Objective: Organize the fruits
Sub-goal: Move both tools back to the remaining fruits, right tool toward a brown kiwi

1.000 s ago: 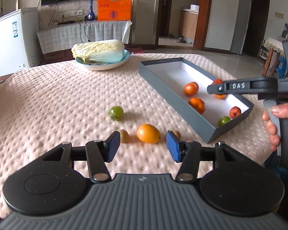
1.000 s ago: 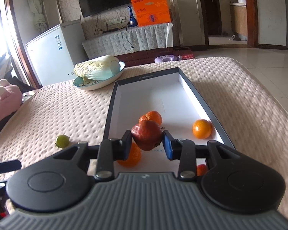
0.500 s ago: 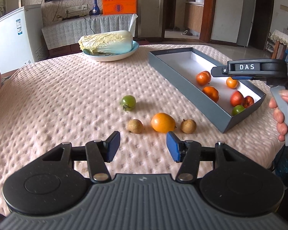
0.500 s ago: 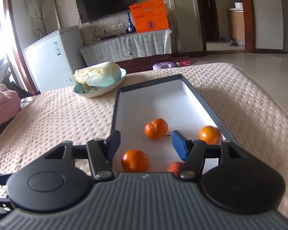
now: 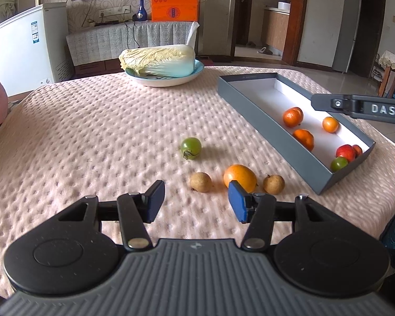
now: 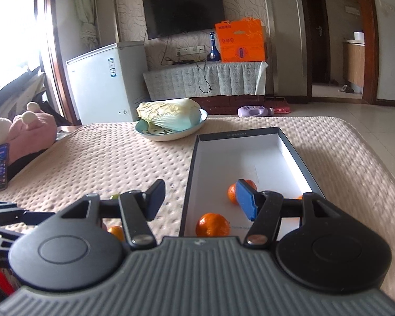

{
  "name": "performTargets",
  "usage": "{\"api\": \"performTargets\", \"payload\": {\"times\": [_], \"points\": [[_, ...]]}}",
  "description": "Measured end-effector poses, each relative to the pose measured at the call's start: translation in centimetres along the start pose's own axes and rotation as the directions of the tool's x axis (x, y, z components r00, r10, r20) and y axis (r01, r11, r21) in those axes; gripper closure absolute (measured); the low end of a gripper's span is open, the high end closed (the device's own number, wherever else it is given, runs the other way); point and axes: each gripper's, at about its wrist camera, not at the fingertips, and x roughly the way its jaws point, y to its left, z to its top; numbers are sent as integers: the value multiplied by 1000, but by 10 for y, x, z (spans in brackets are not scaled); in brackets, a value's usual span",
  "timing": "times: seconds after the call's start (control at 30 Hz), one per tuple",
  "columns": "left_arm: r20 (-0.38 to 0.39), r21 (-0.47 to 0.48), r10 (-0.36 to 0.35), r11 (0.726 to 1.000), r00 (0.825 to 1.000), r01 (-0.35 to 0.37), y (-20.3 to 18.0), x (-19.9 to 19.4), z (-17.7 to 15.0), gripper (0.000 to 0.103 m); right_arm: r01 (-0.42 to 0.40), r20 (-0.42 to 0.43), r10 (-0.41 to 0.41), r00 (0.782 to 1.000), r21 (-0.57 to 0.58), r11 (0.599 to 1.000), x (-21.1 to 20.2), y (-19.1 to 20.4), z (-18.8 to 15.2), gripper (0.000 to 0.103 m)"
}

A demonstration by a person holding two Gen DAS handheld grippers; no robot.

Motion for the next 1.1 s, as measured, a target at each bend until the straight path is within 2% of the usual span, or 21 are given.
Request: {"api": "performTargets", "payload": {"times": [0.17,0.37,0.57,0.6,0.77,0.87,0.97,1.07,1.1], "points": [[6,-9,19,1000,1000,-19,5,2,1,44,-45,-7,45,999,-11,999,-2,10,-2,41],[13,-33,30,999,999,-29,13,3,4,44,-134,-35,130,991,-137,982,-7,44,-14,44],[28,-64,39,997,999,-37,23,1,7,44,-192,-85,179,980,-178,965,-5,62,-23,45],[29,-70,41,997,999,-39,25,0,8,44,-199,-99,183,978,-184,963,-4,65,-24,47],[37,-115,47,992,998,-42,40,-1,11,44,-202,-190,160,969,-224,953,11,79,-39,50],[38,-133,50,990,998,-45,46,-3,11,44,-196,-211,142,967,-261,945,14,87,-46,51],[44,-142,50,989,998,-43,50,-5,11,44,-155,-217,98,971,-261,953,21,86,-45,51],[47,-148,48,988,998,-40,54,-6,11,44,-129,-241,70,968,-241,962,29,82,-46,61],[47,-149,46,988,998,-39,55,-6,11,44,-125,-249,63,967,-243,962,31,82,-47,61]]}}
